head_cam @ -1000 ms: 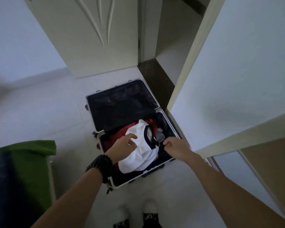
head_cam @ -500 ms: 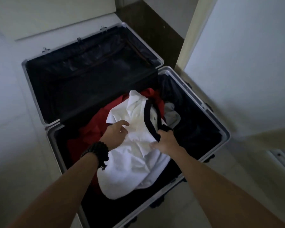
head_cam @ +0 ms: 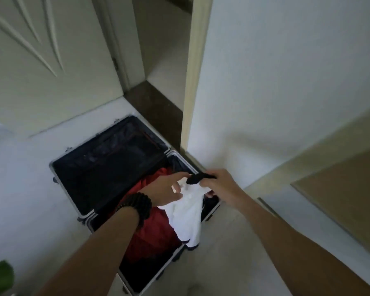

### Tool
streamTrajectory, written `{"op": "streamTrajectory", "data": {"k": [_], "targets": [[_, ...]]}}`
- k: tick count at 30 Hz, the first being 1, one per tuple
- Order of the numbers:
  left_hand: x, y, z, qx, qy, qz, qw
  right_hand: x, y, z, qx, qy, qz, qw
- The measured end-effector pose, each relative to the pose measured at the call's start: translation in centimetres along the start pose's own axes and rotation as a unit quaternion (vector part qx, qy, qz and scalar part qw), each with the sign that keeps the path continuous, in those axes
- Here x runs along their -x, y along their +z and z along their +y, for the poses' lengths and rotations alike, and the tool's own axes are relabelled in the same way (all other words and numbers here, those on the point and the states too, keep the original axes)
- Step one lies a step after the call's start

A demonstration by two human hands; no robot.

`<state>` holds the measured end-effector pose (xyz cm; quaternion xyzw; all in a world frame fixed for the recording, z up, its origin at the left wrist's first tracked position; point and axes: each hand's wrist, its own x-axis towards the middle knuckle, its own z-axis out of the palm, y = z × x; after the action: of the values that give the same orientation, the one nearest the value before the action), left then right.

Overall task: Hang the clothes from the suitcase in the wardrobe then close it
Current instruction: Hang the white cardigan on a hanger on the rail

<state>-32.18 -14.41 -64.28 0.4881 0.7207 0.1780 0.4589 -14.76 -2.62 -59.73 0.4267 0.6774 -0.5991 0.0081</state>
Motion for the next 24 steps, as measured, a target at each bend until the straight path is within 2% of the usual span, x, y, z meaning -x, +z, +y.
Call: {"op": "streamTrajectory", "data": {"k": [3,7,9,12,14,18,20,24], "targets": [[4.6,-6.4,12.5,-0.047,0.051,-0.036,0.997,8.4,-7.0,-10.8,-0.043,-0.017,0.029,0.999],[10.1,-11.5,27.1,-0.075,0.137,0.004,0.988,19.6,-14.5,-21.0,-0.068,-0.053,0.051,0.995],[13.6,-13.0,35.5,-0.096,0.211,0.037,0.972,26.6,-18.4,-25.5,-0.096,-0.078,0.070,0.990],[18.2,-14.8,45.5,-0.052,0.286,0.053,0.955,35.7,-23.2,-29.5,-0.126,-0.091,0.100,0.983],[21.0,-15.9,50.6,0.024,0.342,0.025,0.939,41.0,-25.7,-30.2,-0.133,-0.101,0.158,0.973],[26.3,-16.0,60.4,0.066,0.410,-0.069,0.907,50.5,-30.3,-29.7,-0.011,-0.112,0.331,0.937],[28.2,-14.8,64.6,0.101,0.422,-0.110,0.894,53.9,-32.2,-29.3,0.022,-0.119,0.363,0.924],[30.2,-12.5,71.3,0.256,0.397,-0.164,0.866,58.2,-34.6,-28.9,0.123,-0.113,0.352,0.921]]}}
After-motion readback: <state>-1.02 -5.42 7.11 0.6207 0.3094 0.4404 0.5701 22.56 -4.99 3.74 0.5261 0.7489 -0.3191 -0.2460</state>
